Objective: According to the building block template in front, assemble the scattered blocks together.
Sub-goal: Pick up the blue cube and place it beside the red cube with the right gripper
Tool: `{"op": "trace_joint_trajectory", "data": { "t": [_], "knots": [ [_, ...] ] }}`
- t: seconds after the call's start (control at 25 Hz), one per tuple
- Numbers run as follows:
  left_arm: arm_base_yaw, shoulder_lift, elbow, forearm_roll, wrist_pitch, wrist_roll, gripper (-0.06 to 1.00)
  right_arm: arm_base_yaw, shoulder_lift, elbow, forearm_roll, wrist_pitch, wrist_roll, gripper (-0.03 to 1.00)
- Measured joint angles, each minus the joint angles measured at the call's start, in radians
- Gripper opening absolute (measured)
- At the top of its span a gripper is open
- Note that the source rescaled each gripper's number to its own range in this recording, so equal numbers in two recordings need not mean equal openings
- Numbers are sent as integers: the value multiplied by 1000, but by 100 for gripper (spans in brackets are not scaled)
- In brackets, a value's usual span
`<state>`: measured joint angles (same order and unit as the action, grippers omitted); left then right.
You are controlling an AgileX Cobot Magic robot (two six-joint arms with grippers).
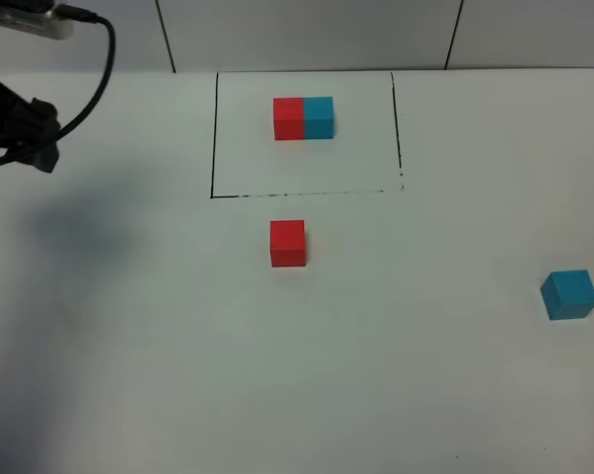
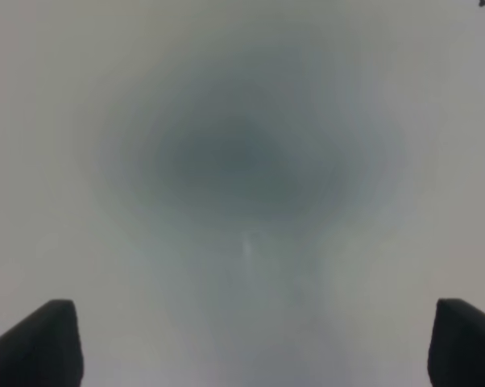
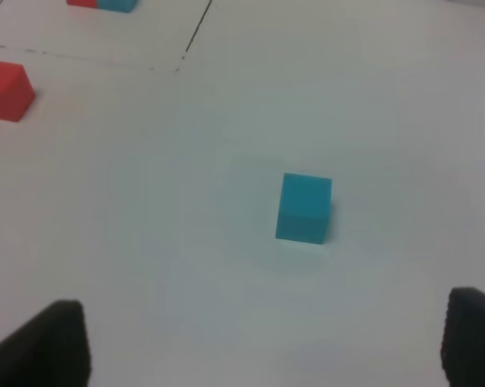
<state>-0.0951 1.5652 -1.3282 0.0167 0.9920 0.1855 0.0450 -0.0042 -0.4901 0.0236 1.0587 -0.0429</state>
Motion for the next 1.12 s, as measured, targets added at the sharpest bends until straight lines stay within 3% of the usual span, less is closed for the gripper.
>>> {"op": "trace_joint_trajectory", "data": {
  "t": [0.36, 1.12],
  "knots": [
    [0, -427, 284, -1, -58, -126, 100, 0, 0, 0, 0, 0, 0, 90],
    [0, -1122, 669, -32, -53, -162, 91, 0, 0, 0, 0, 0, 0, 90]
  ]
}}
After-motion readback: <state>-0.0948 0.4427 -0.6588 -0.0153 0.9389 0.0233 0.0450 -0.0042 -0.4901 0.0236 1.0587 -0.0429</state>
